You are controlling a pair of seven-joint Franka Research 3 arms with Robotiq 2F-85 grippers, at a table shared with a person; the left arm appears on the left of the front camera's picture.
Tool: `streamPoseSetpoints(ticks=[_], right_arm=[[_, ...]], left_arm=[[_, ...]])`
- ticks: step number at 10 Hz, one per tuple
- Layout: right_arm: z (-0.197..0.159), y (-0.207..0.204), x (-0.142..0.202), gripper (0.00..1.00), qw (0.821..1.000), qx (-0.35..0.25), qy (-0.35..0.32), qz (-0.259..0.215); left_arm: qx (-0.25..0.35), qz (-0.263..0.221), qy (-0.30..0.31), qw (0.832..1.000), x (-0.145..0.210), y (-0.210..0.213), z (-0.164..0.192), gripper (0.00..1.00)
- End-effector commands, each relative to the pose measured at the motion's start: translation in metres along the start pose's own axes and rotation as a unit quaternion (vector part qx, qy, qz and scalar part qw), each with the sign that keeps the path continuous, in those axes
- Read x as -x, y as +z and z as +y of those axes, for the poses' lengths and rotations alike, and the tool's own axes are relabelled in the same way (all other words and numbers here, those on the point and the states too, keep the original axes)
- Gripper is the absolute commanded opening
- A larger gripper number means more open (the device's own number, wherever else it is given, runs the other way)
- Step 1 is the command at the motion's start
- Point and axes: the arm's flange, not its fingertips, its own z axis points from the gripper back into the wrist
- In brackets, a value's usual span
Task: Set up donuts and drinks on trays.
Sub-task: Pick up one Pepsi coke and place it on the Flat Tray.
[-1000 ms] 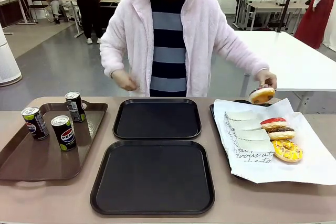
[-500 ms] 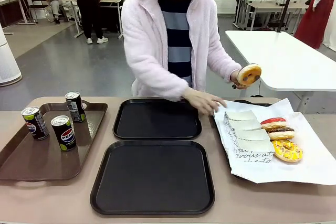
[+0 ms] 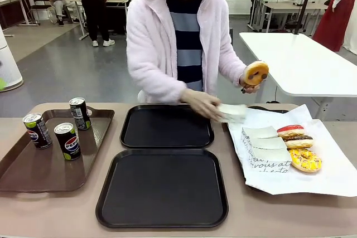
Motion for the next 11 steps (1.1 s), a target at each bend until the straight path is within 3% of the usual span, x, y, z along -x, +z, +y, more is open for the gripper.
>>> streamPoseSetpoints(ticks=[1,6,11], right_arm=[[0.001,0.001,0.001,1.00,1.000,-0.005,0.001,-0.002],[0.001,0.001,0.001,1.00,1.000,-0.005,0.001,-0.002],[0.001,0.001,0.001,1.00,1.000,-0.005,0.001,-0.002]], left_arm=[[-0.049,0.010,0.004,0.999,-0.005,-0.032,-0.025,1.00],[-0.085,-0.009,0.018,0.996,-0.052,-0.104,-0.066,1.00],[-0.069,-0.003,0.008,0.998,-0.049,-0.110,-0.062,1.00]])
